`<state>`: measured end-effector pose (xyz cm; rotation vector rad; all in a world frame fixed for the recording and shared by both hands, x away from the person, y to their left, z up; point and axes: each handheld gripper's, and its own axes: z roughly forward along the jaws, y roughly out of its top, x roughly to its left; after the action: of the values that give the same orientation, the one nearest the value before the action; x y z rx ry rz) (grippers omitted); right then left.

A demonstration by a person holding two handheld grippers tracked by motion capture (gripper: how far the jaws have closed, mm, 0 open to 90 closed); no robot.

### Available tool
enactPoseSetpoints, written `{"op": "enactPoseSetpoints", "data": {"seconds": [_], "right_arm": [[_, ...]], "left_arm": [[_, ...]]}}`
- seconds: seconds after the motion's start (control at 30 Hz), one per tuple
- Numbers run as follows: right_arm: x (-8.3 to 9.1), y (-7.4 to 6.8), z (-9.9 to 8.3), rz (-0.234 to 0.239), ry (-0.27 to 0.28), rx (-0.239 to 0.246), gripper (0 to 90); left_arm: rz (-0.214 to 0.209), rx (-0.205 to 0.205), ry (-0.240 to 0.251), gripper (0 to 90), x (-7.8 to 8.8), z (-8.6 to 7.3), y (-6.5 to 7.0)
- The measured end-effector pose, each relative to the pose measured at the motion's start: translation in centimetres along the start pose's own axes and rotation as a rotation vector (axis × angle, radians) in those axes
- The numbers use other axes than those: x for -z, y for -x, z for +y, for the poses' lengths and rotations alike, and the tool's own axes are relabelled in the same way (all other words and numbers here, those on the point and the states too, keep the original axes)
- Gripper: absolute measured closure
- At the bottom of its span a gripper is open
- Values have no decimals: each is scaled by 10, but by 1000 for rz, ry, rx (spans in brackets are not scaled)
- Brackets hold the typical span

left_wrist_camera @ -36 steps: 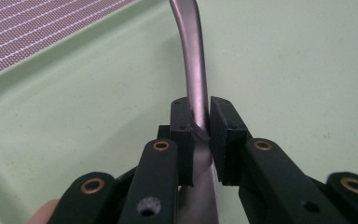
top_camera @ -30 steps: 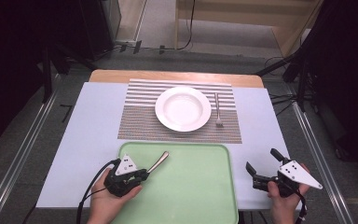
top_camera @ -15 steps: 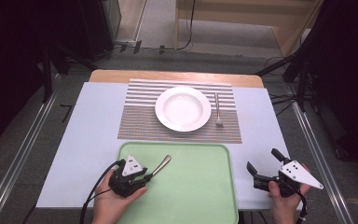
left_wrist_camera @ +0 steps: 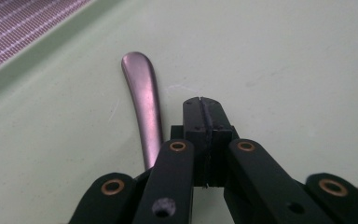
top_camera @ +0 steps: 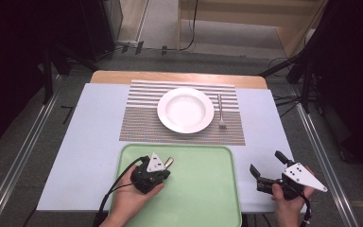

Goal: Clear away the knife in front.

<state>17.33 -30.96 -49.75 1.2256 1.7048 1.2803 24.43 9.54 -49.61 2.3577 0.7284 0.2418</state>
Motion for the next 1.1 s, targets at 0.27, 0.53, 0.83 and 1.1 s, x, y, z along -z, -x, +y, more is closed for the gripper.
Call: {"op": "enactPoseSetpoints", "data": {"seconds": [0.27, 0.53, 0.83, 1.1], "right_arm": [[0, 0, -1, -4, -2, -1, 0], [-1, -2, -2, -7, -8, -1, 0], [-2, -3, -3, -6, -3, 5, 0], [-1, -3, -3, -4, 11, -9, 0]], "left_arm": [[52, 34, -7, 899, 6, -5, -16], [96, 88, -19, 899, 21, -18, -40], [106, 142, 4, 899, 37, -37, -57], [103, 187, 37, 899, 48, -54, -69]]}}
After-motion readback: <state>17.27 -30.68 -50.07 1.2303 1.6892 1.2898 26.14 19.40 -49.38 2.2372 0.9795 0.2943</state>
